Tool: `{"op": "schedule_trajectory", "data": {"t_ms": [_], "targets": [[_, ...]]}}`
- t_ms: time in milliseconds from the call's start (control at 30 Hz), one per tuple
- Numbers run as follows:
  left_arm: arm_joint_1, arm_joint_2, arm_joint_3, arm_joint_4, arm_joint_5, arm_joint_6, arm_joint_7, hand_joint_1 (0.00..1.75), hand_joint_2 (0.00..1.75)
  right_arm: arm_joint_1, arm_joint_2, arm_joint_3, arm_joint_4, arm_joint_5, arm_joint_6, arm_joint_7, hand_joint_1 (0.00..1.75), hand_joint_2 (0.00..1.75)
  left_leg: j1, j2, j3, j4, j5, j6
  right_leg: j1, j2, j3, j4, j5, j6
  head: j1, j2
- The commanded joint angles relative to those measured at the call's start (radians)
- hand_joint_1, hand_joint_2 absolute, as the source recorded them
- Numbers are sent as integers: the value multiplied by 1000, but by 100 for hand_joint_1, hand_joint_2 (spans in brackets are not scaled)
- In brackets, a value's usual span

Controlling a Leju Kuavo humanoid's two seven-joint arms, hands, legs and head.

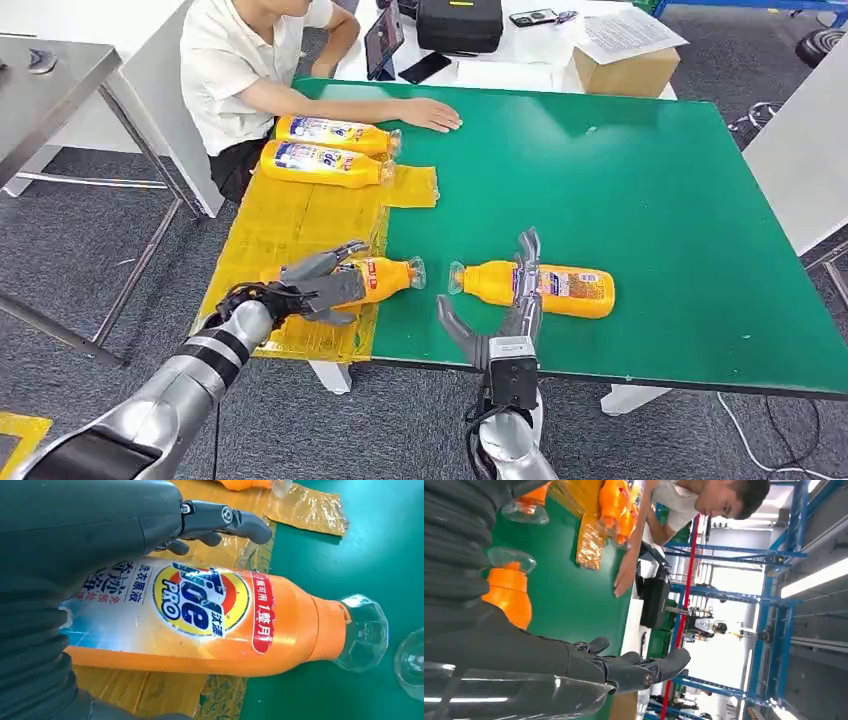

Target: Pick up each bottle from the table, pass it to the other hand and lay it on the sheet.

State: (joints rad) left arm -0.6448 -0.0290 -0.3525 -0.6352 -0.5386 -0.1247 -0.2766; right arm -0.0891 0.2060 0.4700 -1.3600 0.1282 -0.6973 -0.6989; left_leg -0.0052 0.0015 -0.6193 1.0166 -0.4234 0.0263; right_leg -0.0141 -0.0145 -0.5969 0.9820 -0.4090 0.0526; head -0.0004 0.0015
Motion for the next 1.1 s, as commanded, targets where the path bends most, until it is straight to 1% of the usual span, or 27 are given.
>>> {"op": "schedule_trajectory", "data": {"t_ms": [33,67,100,167,200,233,267,333,367,400,467,500,533,567,633,667,700,733,767,800,833,867,900,967,1000,1033,1100], "targets": [[97,-2,-4,-161,39,146,-26,0,175,-23,-26,2,45,25,-1,1,0,175,0,1,3,-1,-1,-1,0,2,3,-1,-1,-1,0,0],[136,-17,1,-238,36,223,-20,0,175,-14,-22,-10,39,43,-1,1,0,175,1,2,6,-1,-2,-2,1,3,5,-2,-1,-2,0,0],[165,-28,6,-295,26,294,-20,0,175,-7,-19,-18,33,51,-1,1,0,175,1,1,3,-1,-1,-1,0,1,3,-1,-1,-1,0,0],[248,-50,-2,-434,-5,451,-25,0,175,22,-4,-55,14,93,-1,1,0,175,0,-1,3,-1,-1,-1,0,0,3,-1,-1,-1,0,0],[279,-54,-10,-481,-11,492,-35,0,175,34,-2,-60,-1,106,-1,1,0,175,1,0,4,-1,-2,-1,1,0,4,-1,-2,-1,0,0],[279,-54,-10,-481,-11,492,-35,0,175,34,-2,-60,-1,106,-1,1,0,175,0,-1,2,-1,-1,-1,0,0,2,-1,-1,-1,0,0],[279,-54,-10,-481,-11,492,-35,0,175,34,-2,-60,-1,106,-1,1,0,175,1,-1,5,-1,-3,-1,0,0,5,-2,-3,-1,0,0],[323,-53,-26,-547,-58,593,-57,0,175,49,5,-79,-19,142,-1,1,0,175,1,0,4,0,-2,-1,0,1,3,-1,-2,-1,0,0],[342,-51,-39,-577,-64,617,-60,0,175,56,5,-89,-21,177,-1,1,0,175,1,1,6,0,-4,-2,1,2,6,-1,-3,-2,0,0],[362,-51,-47,-609,-59,628,-62,0,175,57,-8,-81,-14,209,-1,1,0,175,0,1,3,-1,-2,-1,0,2,3,-1,-2,-1,0,0],[403,-45,-59,-677,-29,625,-63,0,175,60,-46,-72,0,259,-1,1,0,175,0,0,2,-1,-2,-2,0,1,1,-1,-1,-1,0,0],[429,-54,-52,-721,5,636,-74,0,175,68,-62,-121,-6,393,-1,1,0,175,1,1,5,-1,-3,-2,1,2,4,-2,-2,-2,0,0],[438,-52,-55,-740,3,637,-74,0,175,74,-69,-122,-13,390,-1,1,0,175,1,0,6,-2,-3,-2,1,1,5,-3,-2,-2,0,0],[462,-55,-50,-775,18,641,-68,0,175,88,-79,-182,-30,515,-1,1,0,175,1,-1,4,-1,-3,-2,1,0,4,-3,-2,-2,0,0],[517,-49,-36,-841,35,649,-66,0,175,124,-109,-244,-80,568,-1,1,0,175,1,-1,3,0,-3,-1,1,0,3,-2,-2,-1,0,0],[521,-47,-35,-845,35,649,-67,0,175,127,-117,-244,-84,561,-1,1,0,175,1,-1,5,-1,-3,-1,1,0,4,-3,-3,-1,0,0],[529,-50,-29,-849,46,648,-67,0,175,132,-111,-279,-81,617,-1,1,0,175,1,-2,5,-1,-4,-1,0,-1,5,-3,-3,-1,0,0],[532,-50,-28,-851,48,648,-68,0,175,134,-111,-281,-80,619,-1,1,0,175,0,-1,2,-1,-2,-1,0,0,2,-2,-2,-1,0,0],[560,-62,-4,-870,131,601,-63,0,175,143,-135,-342,-59,823,-1,120,0,175,1,0,5,-1,-4,-2,0,1,4,-2,-3,-1,0,0],[575,-66,5,-878,165,577,-61,0,175,144,-169,-360,-39,860,-1,160,0,175,0,-1,3,-1,-3,-1,0,0,3,-3,-2,-1,0,0],[592,-71,21,-885,226,539,-60,0,175,137,-225,-383,-2,925,-1,237,0,175,1,-1,6,-2,-4,-1,1,0,7,-4,-3,-1,0,0],[602,-78,31,-887,269,518,-58,0,175,129,-255,-410,37,958,-1,260,0,175,0,-2,4,-2,-2,-1,0,-1,5,-5,-2,-1,-1,0],[603,-79,35,-879,314,488,-52,0,175,113,-287,-435,72,955,-1,270,0,175,0,-1,7,-2,-3,-1,0,0,7,-5,-2,-1,0,0],[602,-81,36,-867,327,484,-55,0,175,90,-302,-472,118,930,-1,223,0,175,0,-2,3,-2,-2,0,0,-1,4,-5,-1,-1,0,0],[602,-81,36,-867,327,484,-55,0,175,90,-302,-472,118,930,-1,223,0,175,0,-3,5,-2,-3,-1,0,-1,6,-5,-2,-1,0,0],[594,-83,33,-854,360,465,-55,0,175,59,-323,-491,169,1032,-1,290,0,175,0,-2,4,-2,-2,0,0,-1,5,-5,-1,-1,-1,0],[589,-81,18,-841,357,467,-71,0,175,-1,-379,-476,262,1043,-1,327,0,175,-1,-2,4,-1,-3,0,0,0,5,-4,-1,-1,0,0]]}}
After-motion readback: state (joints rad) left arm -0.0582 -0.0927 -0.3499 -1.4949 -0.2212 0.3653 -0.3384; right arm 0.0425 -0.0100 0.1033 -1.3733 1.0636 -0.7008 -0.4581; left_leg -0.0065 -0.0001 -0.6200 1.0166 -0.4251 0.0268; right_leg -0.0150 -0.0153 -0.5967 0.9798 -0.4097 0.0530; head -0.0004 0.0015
